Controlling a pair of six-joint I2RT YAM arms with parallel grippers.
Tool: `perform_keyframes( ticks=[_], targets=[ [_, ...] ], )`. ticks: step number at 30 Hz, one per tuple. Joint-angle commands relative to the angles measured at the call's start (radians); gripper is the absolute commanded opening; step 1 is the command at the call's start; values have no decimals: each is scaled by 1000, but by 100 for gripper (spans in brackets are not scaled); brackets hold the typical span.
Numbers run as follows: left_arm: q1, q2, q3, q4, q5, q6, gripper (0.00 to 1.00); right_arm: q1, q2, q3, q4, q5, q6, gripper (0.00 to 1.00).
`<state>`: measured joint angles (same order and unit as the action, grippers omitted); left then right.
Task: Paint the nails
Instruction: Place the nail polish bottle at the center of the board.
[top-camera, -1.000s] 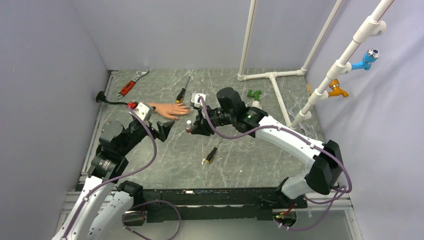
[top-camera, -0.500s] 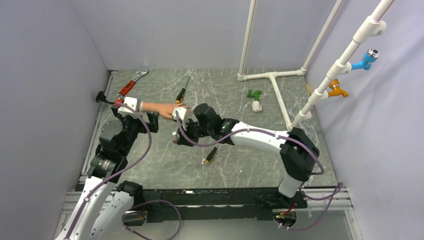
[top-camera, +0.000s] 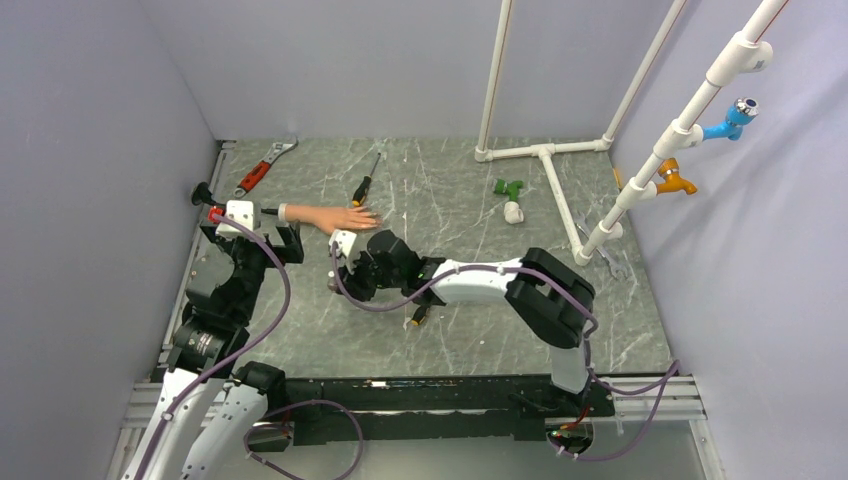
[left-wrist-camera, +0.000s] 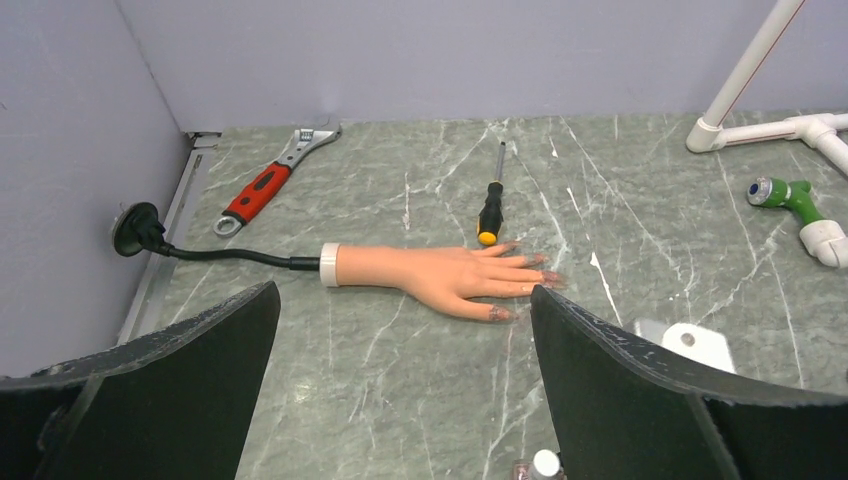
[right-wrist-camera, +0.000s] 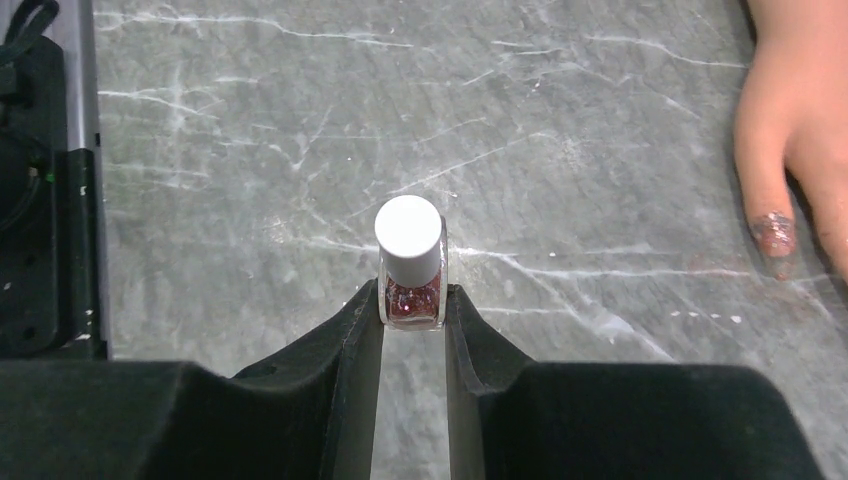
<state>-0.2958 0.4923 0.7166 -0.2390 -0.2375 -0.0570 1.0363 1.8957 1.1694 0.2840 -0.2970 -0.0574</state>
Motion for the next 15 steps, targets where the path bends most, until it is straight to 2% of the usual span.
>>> perform_keyframes(
  ticks=[1, 15],
  targets=[
    [6, -16, 25, 14, -10, -6, 99, 27, 49, -13, 198, 41, 17, 0],
    [7, -14, 26, 14, 5, 2, 99, 76, 199, 55, 232, -17, 50, 0]
  ],
)
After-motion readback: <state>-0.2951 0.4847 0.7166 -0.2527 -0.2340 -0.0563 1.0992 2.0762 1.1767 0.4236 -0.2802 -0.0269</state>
